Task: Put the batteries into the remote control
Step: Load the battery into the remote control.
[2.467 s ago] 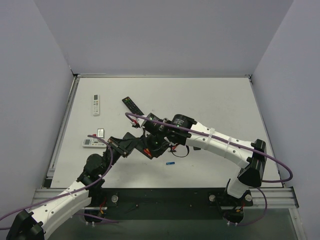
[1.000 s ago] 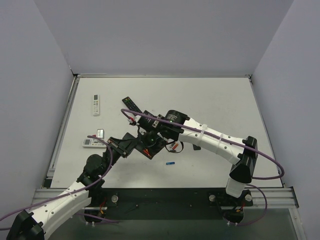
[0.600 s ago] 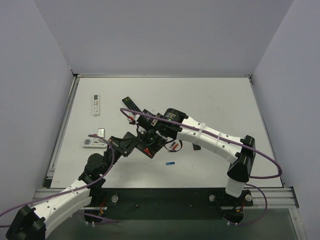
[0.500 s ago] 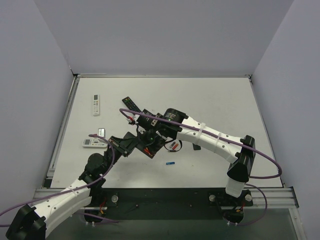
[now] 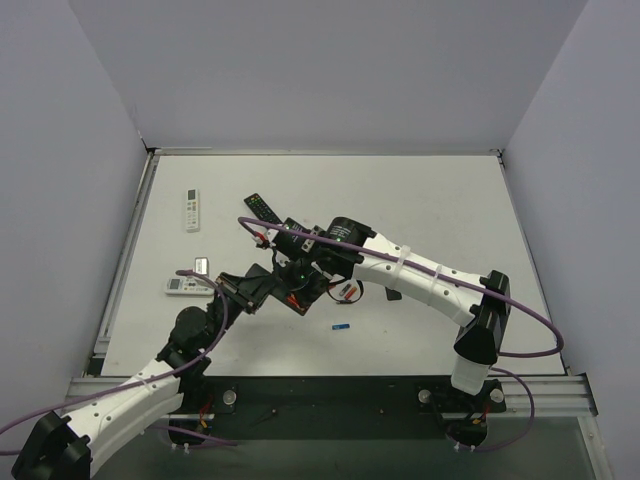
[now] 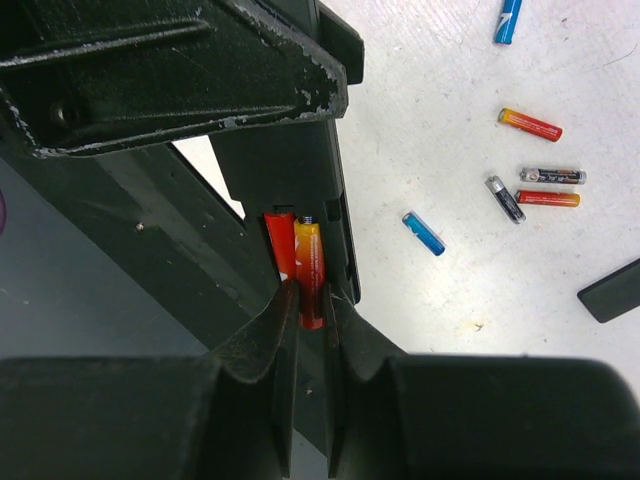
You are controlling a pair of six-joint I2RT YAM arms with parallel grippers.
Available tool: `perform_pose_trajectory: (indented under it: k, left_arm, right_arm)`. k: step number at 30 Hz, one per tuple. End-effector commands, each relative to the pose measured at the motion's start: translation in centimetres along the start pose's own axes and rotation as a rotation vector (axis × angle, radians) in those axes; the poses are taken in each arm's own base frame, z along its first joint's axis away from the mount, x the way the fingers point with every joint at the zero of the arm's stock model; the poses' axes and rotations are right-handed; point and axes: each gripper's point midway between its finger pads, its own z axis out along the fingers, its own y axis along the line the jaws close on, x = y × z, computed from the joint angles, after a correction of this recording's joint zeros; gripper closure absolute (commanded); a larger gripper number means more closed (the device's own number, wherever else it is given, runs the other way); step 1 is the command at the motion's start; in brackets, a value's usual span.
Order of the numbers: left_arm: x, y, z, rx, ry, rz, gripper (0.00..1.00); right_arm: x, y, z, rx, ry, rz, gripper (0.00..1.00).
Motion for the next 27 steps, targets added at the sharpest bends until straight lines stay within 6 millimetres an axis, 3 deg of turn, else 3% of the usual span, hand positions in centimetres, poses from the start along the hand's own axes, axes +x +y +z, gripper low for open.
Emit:
perform_pose_trajectory:
  k: [1, 6, 24, 27]
  left_arm:
    - [0.8, 1.3, -1.7, 0.015, 0.016, -0.122, 1.00]
    - [0.3, 3.1, -2.1, -0.048, -0.021, -0.170, 1.00]
    - [0.2, 4.0, -2.1, -0.090, -0.034, -0.177, 1.00]
    - [0.2, 4.1, -2.2, -0.092, -0.034, -0.179, 1.00]
  right_arm:
    - [-0.6, -1.2, 0.9, 0.053, -0.024, 0.013, 0.95]
    - [-0.1, -0.9, 0.9, 0.034, -0.004, 0.014, 0.91]
    - [0.3, -0.5, 0.1, 0.023, 0.024, 0.001, 0.80]
    - [0.0, -0.4, -0.3, 0.016, 0.011, -0.002, 0.75]
